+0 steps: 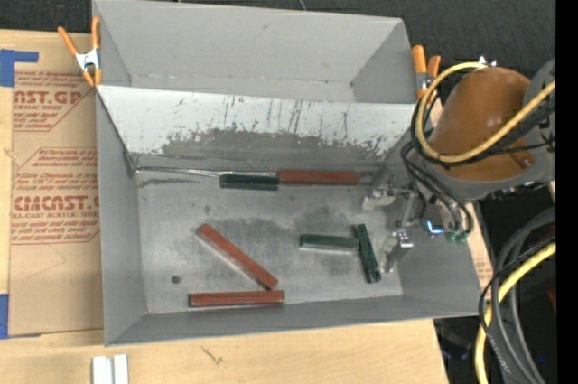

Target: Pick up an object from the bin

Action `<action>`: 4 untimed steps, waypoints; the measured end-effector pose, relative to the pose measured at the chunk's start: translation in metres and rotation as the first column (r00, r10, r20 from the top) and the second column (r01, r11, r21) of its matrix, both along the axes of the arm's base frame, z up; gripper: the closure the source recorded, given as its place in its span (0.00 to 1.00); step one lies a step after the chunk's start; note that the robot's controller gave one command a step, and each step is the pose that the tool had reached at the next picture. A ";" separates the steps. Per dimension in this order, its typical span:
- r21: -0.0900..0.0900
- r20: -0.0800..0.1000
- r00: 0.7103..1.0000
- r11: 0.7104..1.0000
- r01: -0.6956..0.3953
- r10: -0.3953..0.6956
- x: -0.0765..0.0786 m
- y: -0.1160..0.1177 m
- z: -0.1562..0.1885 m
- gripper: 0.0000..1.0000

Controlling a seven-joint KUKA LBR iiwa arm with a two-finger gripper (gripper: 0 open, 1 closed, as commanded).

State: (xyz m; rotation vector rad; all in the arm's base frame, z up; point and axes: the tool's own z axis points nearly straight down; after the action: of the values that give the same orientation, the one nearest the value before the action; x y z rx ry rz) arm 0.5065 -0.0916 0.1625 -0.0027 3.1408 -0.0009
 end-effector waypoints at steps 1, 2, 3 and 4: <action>0.000 0.000 1.000 1.000 0.000 0.000 0.000 0.000 0.000 0.00; 0.000 0.007 1.000 1.000 0.000 0.000 0.012 0.009 -0.053 0.00; 0.001 0.008 1.000 1.000 0.015 -0.015 0.016 0.045 -0.083 1.00; 0.001 0.008 1.000 1.000 0.015 -0.015 0.016 0.045 -0.083 1.00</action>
Offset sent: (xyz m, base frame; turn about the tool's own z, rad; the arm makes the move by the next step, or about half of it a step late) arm 0.0174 0.0161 -0.0925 -0.0016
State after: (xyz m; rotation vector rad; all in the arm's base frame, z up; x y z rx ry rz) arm 0.5221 -0.0467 0.0793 0.0202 3.1328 -0.0001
